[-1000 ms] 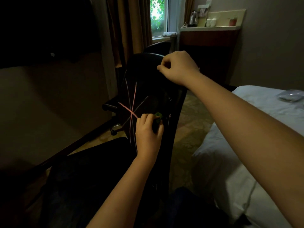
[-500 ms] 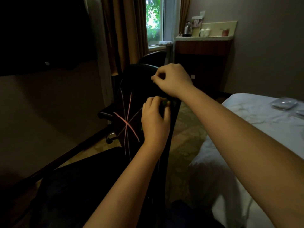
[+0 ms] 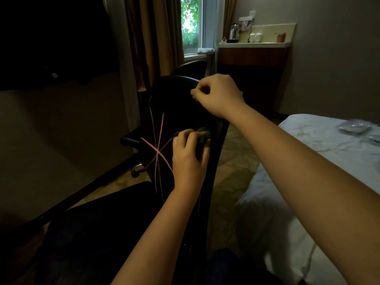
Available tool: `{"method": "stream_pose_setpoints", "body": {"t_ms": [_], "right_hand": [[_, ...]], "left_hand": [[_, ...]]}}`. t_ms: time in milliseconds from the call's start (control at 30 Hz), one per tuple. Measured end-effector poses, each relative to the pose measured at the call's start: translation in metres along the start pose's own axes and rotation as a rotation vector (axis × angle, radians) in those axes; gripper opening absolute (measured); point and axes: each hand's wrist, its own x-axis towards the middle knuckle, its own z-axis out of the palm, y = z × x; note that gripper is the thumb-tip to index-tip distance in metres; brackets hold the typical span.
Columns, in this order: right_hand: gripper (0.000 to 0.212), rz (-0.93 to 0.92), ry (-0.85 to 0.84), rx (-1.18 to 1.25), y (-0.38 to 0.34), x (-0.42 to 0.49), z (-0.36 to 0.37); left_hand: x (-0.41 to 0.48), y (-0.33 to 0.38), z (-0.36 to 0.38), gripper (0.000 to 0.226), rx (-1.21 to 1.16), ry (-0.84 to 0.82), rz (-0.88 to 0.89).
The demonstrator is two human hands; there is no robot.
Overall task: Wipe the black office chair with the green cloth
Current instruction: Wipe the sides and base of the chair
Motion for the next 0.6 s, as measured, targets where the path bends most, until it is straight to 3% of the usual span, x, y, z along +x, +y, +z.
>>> {"method": "stream_pose_setpoints", "body": {"t_ms": [233,600], "right_hand": [[0.024,0.025,-0.005,0.012,-0.002,-0.001,-0.001],[0.022,0.075,0.017,0.021,-0.005,-0.02,-0.002]], "left_hand": [[-0.024,-0.012,-0.01,0.021,0.105,-0.049,-0.066],[-0.049,-0.022,-0.022,0.021,0.018,-0.131,-0.234]]}}
